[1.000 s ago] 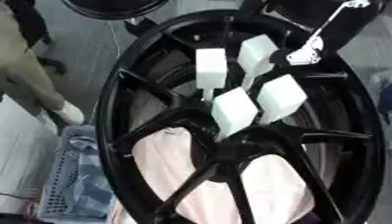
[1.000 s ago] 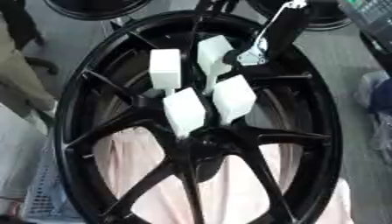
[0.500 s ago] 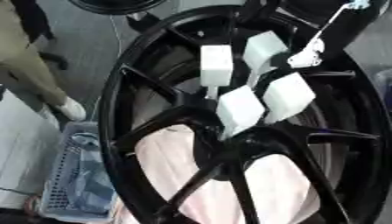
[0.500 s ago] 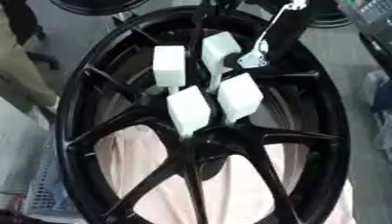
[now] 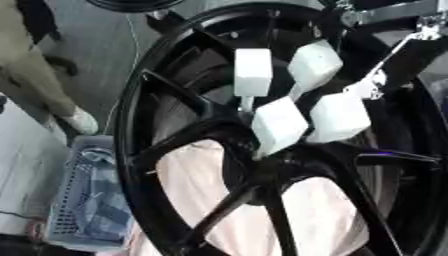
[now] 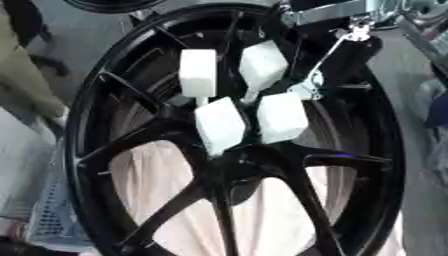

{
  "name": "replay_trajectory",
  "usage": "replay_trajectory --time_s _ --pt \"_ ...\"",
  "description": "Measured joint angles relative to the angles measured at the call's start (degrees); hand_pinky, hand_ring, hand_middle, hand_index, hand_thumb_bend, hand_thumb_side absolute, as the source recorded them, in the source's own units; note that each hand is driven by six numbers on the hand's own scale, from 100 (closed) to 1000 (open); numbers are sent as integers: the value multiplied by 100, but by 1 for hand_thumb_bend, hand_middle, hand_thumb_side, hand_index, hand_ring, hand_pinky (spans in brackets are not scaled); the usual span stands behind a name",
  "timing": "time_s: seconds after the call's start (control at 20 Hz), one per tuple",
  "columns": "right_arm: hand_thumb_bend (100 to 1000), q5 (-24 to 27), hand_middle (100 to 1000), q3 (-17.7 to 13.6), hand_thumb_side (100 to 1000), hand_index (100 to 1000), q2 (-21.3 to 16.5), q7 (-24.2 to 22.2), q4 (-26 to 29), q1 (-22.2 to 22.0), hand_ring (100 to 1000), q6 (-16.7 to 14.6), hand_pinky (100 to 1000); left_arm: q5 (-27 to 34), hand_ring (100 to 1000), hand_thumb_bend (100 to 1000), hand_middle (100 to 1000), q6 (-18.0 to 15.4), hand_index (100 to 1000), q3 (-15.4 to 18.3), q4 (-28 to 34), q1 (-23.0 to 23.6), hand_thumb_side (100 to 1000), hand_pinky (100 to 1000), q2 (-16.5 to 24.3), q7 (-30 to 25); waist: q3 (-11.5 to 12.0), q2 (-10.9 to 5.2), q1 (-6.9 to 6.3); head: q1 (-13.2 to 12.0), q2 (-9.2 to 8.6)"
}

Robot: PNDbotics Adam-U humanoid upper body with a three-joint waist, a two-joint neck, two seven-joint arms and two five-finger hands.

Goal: Pull the pin out of the wheel hub.

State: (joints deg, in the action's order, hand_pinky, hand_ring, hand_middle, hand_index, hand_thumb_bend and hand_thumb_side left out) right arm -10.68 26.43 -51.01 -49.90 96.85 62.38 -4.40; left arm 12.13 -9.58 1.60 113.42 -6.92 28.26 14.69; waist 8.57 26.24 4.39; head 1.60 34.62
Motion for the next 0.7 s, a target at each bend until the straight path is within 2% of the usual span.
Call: replay_trajectory --time_s 0.25,0.45,0.7 --pt "179 87 754 -4 244 794 -26 41 48 -23 839 111 839 0 764 100 648 1 759 -2 0 0 856 864 0 -1 -13 6 -2 0 2" --pt "144 183 747 -3 202 786 -26 111 77 -23 835 175 837 0 764 100 649 0 757 -29 0 -1 856 865 0 -1 -27 8 -2 0 4" --pt "100 203 688 0 134 729 -26 215 111 -39 803 241 818 27 765 100 649 -1 755 -31 0 -8 857 866 0 -5 -26 8 0 0 5"
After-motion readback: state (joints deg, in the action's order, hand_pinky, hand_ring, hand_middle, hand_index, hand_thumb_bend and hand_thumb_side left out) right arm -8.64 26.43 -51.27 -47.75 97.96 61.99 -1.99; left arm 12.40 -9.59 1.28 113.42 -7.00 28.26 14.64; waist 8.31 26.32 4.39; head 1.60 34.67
